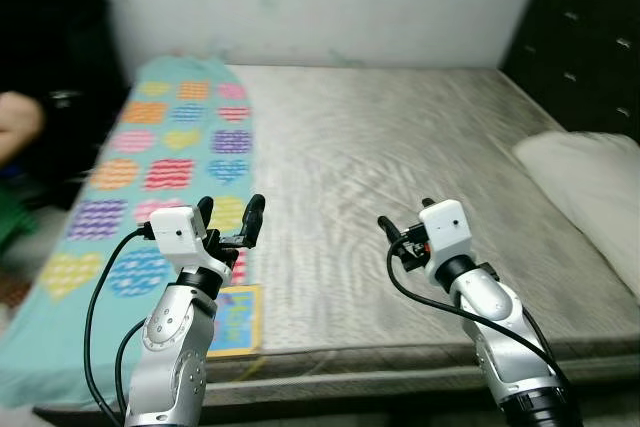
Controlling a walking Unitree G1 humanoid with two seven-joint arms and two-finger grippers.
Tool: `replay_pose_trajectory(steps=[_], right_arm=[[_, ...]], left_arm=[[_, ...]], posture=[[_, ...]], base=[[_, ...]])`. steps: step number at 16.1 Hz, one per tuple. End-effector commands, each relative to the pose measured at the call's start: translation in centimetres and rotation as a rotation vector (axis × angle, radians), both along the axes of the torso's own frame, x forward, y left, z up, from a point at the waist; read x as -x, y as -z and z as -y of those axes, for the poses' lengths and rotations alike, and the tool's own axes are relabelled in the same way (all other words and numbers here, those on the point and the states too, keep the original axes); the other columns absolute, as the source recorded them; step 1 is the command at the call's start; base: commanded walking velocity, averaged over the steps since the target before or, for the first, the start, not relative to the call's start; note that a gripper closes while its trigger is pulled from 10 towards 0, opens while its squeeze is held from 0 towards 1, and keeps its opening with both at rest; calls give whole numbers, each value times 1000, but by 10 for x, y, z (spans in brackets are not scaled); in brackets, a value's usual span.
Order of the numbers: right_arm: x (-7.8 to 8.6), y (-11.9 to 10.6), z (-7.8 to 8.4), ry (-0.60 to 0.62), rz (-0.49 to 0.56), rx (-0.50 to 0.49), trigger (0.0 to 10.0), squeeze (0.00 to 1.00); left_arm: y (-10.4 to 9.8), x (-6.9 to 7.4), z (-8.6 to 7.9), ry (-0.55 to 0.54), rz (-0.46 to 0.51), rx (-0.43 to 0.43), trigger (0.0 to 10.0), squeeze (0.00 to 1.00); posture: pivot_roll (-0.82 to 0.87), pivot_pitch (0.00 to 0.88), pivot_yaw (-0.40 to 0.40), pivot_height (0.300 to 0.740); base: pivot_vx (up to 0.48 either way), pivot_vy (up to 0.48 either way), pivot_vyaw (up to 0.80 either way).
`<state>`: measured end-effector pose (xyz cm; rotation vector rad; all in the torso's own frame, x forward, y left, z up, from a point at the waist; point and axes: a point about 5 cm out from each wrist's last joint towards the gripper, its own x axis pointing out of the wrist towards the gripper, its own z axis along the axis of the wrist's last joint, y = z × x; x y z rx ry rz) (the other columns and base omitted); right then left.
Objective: Clean up the room
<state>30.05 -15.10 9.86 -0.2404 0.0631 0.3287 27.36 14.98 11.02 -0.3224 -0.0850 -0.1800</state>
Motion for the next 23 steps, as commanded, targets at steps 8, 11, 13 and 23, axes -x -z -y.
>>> replay_pose_trajectory(steps=[8,11,13,23], right_arm=[[-1,-4,-7,-38,10,-10,10000,0],[-1,-4,-7,-42,10,-7,10000,0],[-1,-4,-7,-43,11,-6,10000,0],[0,-4,-10,-61,11,-3,10000,0]], left_arm=[[1,-1,-4,-8,-8,-11,10000,0],[1,-1,-3,-6,-11,-11,10000,0],[1,-2,-3,-8,-11,-11,10000,0],[1,-1,-1,11,-2,-7,10000,0]], posture=[[-116,0,-57,740],[-116,0,-57,740],[-117,0,-59,740],[-122,0,-57,740]], base=[[0,480,0],[0,480,0],[0,480,0],[0,280,0]])
